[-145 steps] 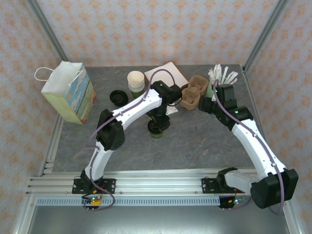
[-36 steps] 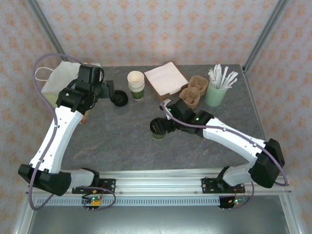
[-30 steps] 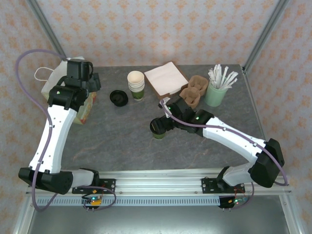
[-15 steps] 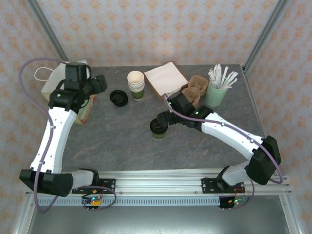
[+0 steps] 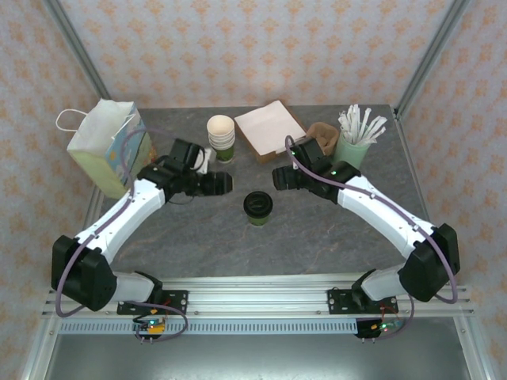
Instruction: Pack the takeout coffee
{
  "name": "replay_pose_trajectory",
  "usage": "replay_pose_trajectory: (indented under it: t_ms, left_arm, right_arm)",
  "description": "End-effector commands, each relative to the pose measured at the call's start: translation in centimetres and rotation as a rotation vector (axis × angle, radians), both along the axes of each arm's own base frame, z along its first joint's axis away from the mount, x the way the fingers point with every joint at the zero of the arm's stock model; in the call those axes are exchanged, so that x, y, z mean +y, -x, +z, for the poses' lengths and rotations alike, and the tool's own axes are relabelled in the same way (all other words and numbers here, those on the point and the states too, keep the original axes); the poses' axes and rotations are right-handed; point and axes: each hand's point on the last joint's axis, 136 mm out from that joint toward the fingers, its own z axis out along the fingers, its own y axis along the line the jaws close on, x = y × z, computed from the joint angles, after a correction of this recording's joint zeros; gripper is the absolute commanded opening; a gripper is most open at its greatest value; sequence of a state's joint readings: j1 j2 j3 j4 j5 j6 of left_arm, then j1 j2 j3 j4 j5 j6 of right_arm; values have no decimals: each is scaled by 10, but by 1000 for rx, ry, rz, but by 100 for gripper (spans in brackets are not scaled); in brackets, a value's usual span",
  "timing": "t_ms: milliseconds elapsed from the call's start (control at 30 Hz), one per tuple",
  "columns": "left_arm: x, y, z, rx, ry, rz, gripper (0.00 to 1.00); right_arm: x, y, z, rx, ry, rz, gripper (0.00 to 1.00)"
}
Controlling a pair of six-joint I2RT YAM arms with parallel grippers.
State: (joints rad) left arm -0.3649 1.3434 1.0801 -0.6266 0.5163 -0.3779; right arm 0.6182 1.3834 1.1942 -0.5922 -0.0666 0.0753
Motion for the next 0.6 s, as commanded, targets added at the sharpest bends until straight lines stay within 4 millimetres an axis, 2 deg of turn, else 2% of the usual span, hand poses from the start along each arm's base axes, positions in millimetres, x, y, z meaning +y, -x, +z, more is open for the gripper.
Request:
replay_pose_trajectory:
  t_ms: [0, 100, 267, 400, 567]
  left_arm:
    - [-36, 13, 7, 16, 145, -110, 76]
    - [-49, 16, -4, 48, 152, -148, 79]
    - [-69, 11, -18, 68, 152, -185, 82]
    - [-81, 8, -32, 99, 111, -222, 79]
    - [-81, 9, -46, 128, 64, -241, 72]
  right_arm:
    - [-2, 18, -7, 66, -45, 15, 86]
    - [-2, 20, -14, 85, -48, 12, 86]
    - [0, 22, -17, 92, -62, 11, 86]
    - [3, 29, -21, 127, -76, 35, 85]
    - [3, 41, -29, 166, -91, 51, 84]
